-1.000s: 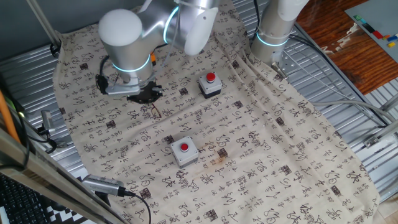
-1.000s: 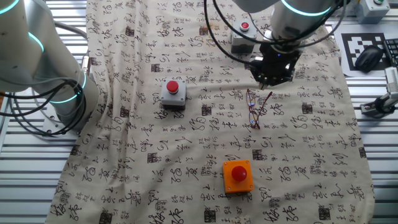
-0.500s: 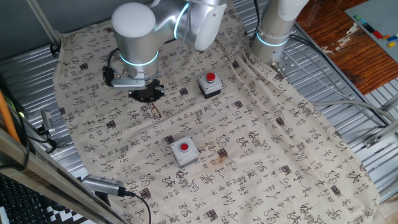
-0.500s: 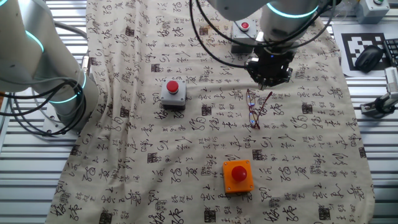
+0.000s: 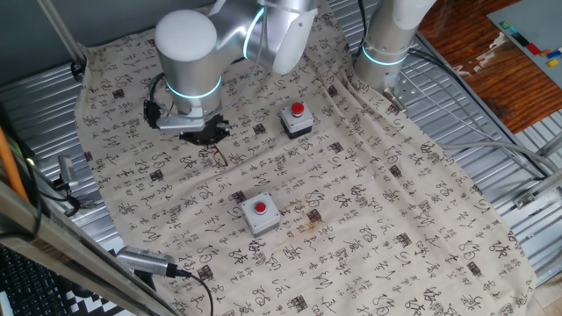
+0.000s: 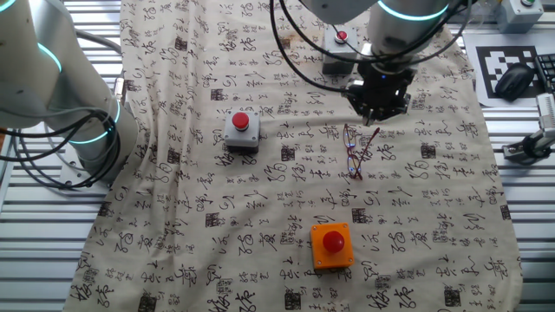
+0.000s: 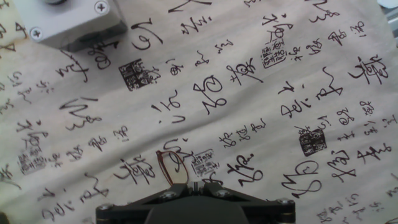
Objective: Unfold the leg of the glasses (with one hand)
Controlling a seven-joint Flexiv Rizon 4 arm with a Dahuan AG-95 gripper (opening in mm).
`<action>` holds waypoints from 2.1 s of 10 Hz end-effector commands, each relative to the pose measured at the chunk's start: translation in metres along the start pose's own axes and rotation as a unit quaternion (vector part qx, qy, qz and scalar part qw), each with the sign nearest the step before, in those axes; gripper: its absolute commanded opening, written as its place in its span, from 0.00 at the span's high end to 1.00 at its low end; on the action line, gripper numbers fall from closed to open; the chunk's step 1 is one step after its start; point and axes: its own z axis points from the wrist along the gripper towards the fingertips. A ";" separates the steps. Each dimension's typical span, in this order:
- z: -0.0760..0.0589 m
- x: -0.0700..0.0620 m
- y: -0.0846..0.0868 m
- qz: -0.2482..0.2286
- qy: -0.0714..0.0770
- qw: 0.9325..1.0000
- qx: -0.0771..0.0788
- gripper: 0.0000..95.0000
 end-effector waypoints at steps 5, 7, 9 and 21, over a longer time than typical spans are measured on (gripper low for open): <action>0.005 0.011 -0.009 -0.028 0.011 1.000 0.005 1.00; 0.007 0.016 -0.010 -0.036 0.013 0.999 0.007 1.00; 0.010 0.023 -0.011 -0.042 0.012 0.999 0.007 1.00; 0.013 0.036 -0.011 -0.044 0.009 0.999 0.003 1.00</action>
